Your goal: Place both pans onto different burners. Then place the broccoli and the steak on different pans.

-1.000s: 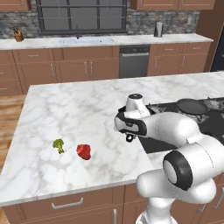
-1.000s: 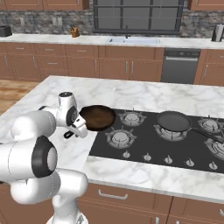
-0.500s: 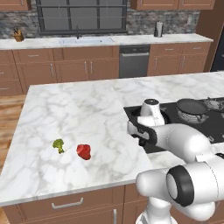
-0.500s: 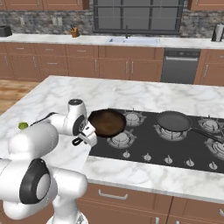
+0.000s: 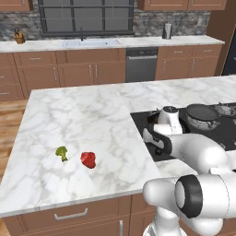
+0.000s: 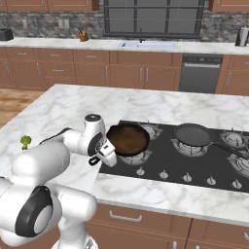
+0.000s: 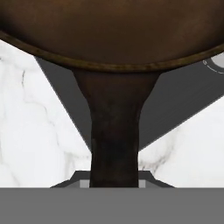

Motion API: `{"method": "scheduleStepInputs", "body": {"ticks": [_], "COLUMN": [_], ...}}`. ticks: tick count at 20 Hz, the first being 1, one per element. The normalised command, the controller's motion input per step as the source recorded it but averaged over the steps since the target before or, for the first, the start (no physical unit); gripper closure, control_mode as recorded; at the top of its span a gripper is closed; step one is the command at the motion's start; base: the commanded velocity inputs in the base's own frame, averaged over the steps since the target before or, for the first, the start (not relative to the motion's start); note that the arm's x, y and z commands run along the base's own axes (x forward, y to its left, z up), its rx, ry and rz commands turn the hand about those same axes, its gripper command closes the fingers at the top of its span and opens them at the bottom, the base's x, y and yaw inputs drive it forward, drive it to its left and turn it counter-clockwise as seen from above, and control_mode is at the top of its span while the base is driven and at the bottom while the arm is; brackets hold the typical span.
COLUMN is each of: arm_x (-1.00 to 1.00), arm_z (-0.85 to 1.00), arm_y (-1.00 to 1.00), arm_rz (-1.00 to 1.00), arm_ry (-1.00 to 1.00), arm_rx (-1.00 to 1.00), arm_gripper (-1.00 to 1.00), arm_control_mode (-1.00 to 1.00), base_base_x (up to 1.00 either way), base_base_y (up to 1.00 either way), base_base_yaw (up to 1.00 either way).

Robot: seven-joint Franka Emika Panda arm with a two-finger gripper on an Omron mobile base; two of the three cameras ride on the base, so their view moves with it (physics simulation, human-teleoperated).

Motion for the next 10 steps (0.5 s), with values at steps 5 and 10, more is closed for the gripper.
{"method": "scheduleStepInputs", "body": {"ticks": [5, 10], "arm_x": [0.07, 0.31], "arm_z": [0.00, 0.00], "arm_y": [-0.24, -0.02], "arm_rz": [-0.04, -0.02], "arm_ry": [0.01, 0.06], "arm_rx": [0.00, 0.00], "arm_gripper": [1.00, 1.00], "arm_control_mode": [-1.00, -1.00], "base_base_x": [0.00, 0.00], "base_base_y": [0.00, 0.00], "base_base_yaw": [0.00, 0.00]}}
